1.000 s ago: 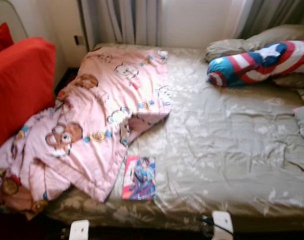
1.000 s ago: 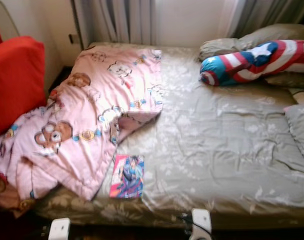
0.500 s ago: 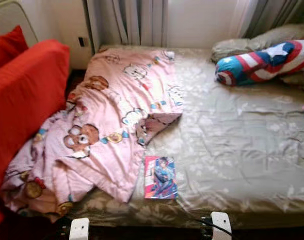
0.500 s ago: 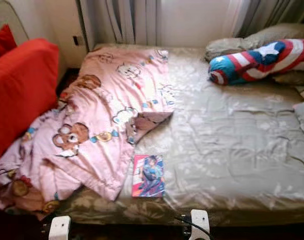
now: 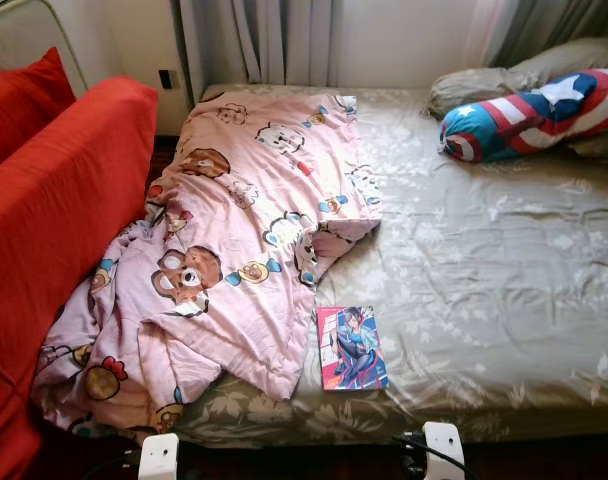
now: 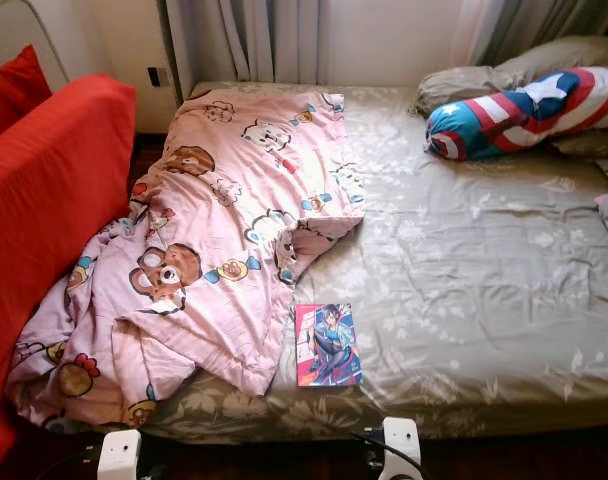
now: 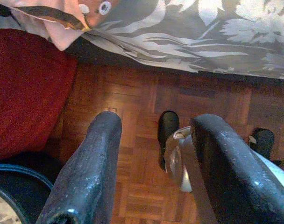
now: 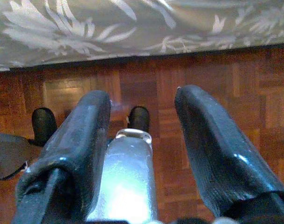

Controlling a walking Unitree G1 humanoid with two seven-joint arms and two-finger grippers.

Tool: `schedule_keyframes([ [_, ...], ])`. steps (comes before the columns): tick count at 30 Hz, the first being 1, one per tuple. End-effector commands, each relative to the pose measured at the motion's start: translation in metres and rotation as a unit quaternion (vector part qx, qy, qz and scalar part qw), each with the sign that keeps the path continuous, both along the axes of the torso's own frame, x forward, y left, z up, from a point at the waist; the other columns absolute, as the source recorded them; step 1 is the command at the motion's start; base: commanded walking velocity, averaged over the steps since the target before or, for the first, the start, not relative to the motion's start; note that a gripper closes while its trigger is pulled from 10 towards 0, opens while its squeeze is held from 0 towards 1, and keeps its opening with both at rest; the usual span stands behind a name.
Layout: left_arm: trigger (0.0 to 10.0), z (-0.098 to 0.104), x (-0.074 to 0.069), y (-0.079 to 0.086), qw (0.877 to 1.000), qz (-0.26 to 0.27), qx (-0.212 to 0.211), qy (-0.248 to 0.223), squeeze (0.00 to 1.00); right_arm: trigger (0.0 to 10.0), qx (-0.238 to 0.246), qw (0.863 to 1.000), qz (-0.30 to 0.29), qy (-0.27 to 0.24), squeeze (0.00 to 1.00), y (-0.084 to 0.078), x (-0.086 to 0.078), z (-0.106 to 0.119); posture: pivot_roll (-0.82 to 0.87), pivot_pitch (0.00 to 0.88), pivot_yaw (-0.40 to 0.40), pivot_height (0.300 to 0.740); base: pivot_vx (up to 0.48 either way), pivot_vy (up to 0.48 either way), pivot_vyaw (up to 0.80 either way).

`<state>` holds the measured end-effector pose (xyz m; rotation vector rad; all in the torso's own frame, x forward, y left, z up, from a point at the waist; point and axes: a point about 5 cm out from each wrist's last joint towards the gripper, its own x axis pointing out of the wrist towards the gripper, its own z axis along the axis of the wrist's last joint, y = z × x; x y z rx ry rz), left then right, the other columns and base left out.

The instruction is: Clean up the room

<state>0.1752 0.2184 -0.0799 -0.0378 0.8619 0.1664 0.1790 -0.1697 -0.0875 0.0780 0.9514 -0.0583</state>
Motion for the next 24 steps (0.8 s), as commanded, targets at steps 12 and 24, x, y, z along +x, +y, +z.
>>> schedule_keyframes([
  [12, 10.0, -0.0049, -0.0073, -0.0052, 1.000, 0.004, -0.019, 0.015, 0.00, 10.0, -0.008, 1.000, 0.014, 0.008, 0.00, -0.0052, -0.0049, -0.0018, 0.07, 0.114, -0.043, 0.740, 0.000, 0.000, 0.00],
  [24, 10.0, -0.0048, -0.0073, -0.0051, 1.000, 0.002, -0.021, 0.015, 0.00, 10.0, 0.001, 1.000, 0.003, 0.000, 0.00, -0.0017, -0.0026, -0.0009, 0.07, 0.113, -0.042, 0.740, 0.000, 0.000, 0.37],
])
